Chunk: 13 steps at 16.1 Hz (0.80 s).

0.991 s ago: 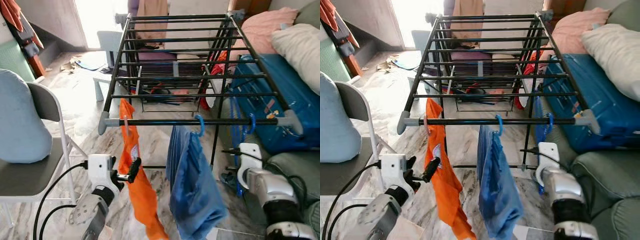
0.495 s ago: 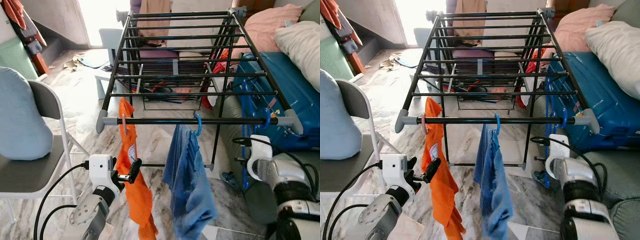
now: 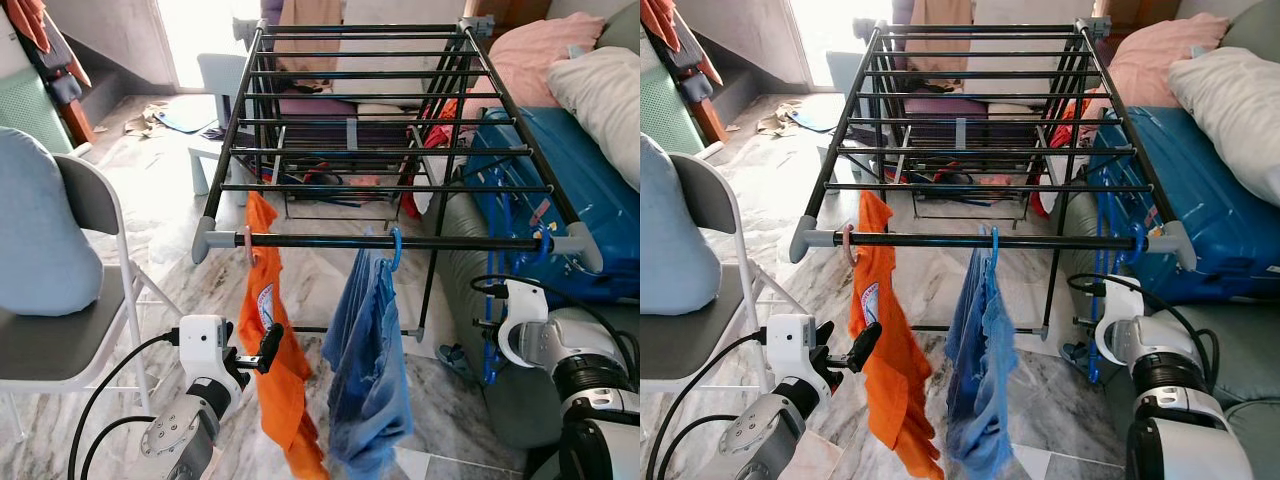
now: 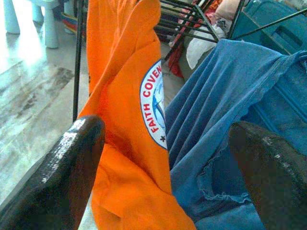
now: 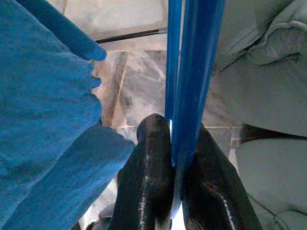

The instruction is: Hang hanger

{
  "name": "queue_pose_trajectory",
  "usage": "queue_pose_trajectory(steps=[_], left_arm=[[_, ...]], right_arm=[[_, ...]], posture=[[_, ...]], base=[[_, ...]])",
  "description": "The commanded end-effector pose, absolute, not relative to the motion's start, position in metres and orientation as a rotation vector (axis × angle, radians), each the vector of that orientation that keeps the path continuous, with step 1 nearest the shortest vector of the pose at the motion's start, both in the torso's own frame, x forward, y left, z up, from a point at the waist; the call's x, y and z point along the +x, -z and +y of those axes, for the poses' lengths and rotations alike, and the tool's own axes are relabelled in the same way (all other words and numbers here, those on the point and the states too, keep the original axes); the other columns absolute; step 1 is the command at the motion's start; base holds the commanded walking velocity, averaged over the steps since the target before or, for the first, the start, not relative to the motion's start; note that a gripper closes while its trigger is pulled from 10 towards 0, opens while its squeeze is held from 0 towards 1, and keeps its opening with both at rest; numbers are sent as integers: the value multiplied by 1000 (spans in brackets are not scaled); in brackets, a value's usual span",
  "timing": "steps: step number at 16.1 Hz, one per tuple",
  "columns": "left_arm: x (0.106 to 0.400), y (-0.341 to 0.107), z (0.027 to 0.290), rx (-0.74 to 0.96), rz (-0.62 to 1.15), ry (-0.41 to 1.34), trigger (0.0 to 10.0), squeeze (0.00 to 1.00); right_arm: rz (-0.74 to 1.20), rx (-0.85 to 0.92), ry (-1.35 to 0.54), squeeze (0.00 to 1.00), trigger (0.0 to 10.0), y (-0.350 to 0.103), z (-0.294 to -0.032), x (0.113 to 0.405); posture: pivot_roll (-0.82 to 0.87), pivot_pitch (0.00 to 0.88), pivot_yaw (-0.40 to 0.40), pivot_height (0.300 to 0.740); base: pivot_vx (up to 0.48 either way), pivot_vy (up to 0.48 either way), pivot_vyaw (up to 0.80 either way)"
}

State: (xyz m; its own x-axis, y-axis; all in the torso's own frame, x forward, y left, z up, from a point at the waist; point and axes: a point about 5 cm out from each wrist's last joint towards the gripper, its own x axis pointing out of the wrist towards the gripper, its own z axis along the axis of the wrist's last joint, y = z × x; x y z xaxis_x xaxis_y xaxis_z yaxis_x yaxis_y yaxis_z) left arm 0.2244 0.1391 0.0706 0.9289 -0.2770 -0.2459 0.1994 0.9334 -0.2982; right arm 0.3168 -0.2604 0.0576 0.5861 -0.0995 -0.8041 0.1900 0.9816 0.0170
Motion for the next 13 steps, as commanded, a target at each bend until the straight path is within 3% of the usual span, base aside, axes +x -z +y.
queue_pose_trajectory(steps=[1,2,7,13], left_arm=[[225,-71,139,-255,299,246,10000,0],[225,-71,139,-255,300,247,10000,0],[226,-69,139,-242,310,234,10000,0],[228,-71,138,-237,307,241,10000,0]], right_arm=[[951,110,168,369,10000,-55,-262,315],[951,110,167,1000,10000,-54,-263,314],[879,-18,137,1000,10000,-56,-266,315],[621,-231,178,1000,10000,-68,-260,310]], posture=[[-48,0,-11,740],[-48,0,-11,740],[-51,0,-6,740],[-74,0,26,740]], base=[[0,0,0],[0,0,0],[0,0,0],[0,0,0]])
